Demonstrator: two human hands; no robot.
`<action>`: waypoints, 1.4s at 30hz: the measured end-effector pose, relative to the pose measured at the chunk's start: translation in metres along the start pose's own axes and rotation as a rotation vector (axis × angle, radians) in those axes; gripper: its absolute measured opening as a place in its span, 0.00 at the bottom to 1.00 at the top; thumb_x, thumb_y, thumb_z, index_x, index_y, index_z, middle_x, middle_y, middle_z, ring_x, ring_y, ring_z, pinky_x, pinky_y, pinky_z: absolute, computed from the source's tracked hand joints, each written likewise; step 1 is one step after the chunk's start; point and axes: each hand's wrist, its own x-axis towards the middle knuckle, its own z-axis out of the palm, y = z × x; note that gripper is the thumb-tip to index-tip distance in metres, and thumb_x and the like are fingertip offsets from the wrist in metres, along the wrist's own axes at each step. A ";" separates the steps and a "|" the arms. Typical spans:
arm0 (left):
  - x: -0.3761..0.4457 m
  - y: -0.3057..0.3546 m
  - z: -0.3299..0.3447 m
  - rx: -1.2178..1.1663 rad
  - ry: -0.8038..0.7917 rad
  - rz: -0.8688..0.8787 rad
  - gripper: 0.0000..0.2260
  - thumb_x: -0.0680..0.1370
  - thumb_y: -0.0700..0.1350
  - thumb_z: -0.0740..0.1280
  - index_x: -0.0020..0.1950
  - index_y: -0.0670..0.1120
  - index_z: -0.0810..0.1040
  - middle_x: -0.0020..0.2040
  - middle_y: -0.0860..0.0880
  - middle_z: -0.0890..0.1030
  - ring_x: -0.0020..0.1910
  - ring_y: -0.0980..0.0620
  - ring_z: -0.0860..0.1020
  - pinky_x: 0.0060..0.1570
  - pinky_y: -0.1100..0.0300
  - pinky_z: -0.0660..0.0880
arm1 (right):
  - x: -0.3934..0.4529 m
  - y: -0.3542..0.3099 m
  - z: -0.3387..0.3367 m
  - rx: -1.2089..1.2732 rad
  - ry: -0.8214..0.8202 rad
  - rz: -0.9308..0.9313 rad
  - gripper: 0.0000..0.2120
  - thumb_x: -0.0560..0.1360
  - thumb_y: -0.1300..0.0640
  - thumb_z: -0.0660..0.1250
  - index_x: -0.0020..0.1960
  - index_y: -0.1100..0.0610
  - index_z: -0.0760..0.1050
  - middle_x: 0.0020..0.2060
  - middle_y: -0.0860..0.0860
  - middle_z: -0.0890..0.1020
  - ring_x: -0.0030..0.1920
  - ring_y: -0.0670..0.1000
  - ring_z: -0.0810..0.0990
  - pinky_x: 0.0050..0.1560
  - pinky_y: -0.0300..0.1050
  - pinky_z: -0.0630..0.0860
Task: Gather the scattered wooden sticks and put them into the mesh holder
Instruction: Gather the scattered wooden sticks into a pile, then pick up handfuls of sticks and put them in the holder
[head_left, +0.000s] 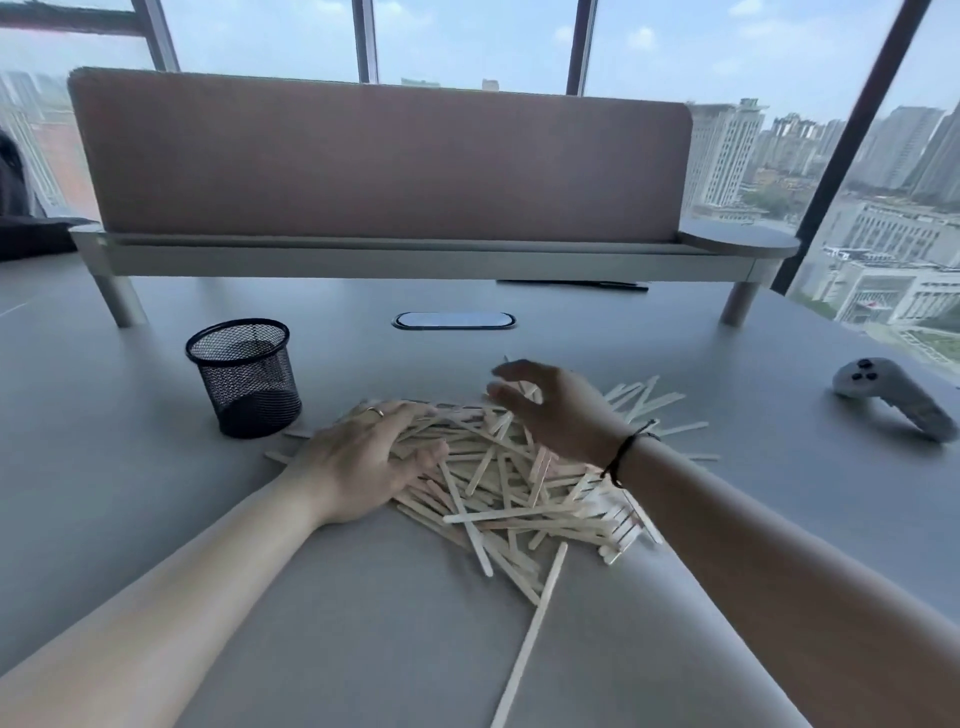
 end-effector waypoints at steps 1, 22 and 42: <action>-0.007 0.003 0.001 0.008 -0.011 0.015 0.40 0.70 0.79 0.44 0.76 0.62 0.62 0.76 0.58 0.67 0.76 0.55 0.62 0.70 0.51 0.65 | -0.007 0.005 -0.015 0.010 0.042 -0.004 0.27 0.75 0.31 0.58 0.66 0.45 0.75 0.62 0.42 0.80 0.57 0.48 0.82 0.57 0.42 0.74; -0.016 0.023 0.011 -0.022 -0.005 0.130 0.50 0.59 0.83 0.61 0.77 0.62 0.61 0.74 0.61 0.66 0.75 0.59 0.60 0.72 0.57 0.61 | -0.066 0.032 -0.020 -0.226 -0.195 -0.075 0.59 0.55 0.17 0.62 0.78 0.45 0.54 0.74 0.45 0.65 0.74 0.51 0.63 0.74 0.49 0.59; 0.007 0.013 0.006 0.224 0.241 0.207 0.34 0.69 0.75 0.54 0.57 0.50 0.79 0.48 0.48 0.84 0.46 0.41 0.83 0.41 0.52 0.77 | -0.066 0.037 -0.014 -0.243 -0.220 -0.122 0.49 0.61 0.16 0.53 0.77 0.38 0.55 0.75 0.44 0.62 0.75 0.50 0.61 0.76 0.51 0.57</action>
